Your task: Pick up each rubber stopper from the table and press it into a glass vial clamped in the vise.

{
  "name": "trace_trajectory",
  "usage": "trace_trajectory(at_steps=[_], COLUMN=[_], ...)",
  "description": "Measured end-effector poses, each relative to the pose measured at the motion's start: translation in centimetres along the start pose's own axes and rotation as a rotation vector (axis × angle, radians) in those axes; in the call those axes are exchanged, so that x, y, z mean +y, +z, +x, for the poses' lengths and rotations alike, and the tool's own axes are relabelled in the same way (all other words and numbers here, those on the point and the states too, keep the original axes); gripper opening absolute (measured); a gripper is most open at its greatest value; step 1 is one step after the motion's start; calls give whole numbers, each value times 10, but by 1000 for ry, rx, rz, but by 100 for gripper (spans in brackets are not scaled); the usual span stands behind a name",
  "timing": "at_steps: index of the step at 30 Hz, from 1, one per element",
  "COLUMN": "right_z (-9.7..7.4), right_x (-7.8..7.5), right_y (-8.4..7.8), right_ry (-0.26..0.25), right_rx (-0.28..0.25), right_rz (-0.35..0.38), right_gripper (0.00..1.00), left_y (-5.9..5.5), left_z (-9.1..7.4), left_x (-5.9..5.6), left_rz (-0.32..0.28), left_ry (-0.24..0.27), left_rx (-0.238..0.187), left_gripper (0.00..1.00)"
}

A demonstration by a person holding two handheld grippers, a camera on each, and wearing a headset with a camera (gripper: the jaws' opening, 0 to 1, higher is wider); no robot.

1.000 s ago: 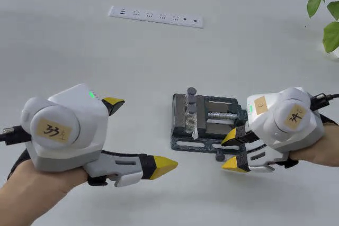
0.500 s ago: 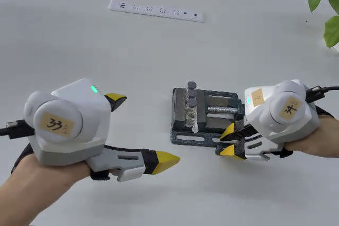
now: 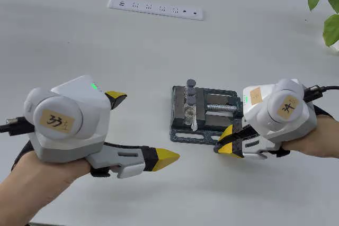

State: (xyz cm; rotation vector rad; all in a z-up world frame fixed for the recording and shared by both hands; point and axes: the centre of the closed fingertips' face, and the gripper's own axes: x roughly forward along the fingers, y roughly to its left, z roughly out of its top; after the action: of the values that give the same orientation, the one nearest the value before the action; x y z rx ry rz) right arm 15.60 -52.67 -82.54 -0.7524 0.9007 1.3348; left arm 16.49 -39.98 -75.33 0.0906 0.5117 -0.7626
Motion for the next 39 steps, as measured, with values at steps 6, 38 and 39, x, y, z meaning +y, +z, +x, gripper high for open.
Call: trace_trajectory(at_steps=[6, 38, 39], right_z=[-5, -133, -133], right_x=[0, 19, 22], right_y=[5, 113, 115], right_ry=[18, 603, 617], right_rx=[-63, -832, -835], right_rz=[165, 1097, 1107], right_gripper=[4, 4, 4], left_y=[1, 87, 90], left_z=[1, -5, -5], left_x=[-7, -77, -78], left_rz=[14, 186, 191], left_ry=[-17, -258, -262], left_rx=[-7, -271, -277], left_gripper=[92, 32, 31])
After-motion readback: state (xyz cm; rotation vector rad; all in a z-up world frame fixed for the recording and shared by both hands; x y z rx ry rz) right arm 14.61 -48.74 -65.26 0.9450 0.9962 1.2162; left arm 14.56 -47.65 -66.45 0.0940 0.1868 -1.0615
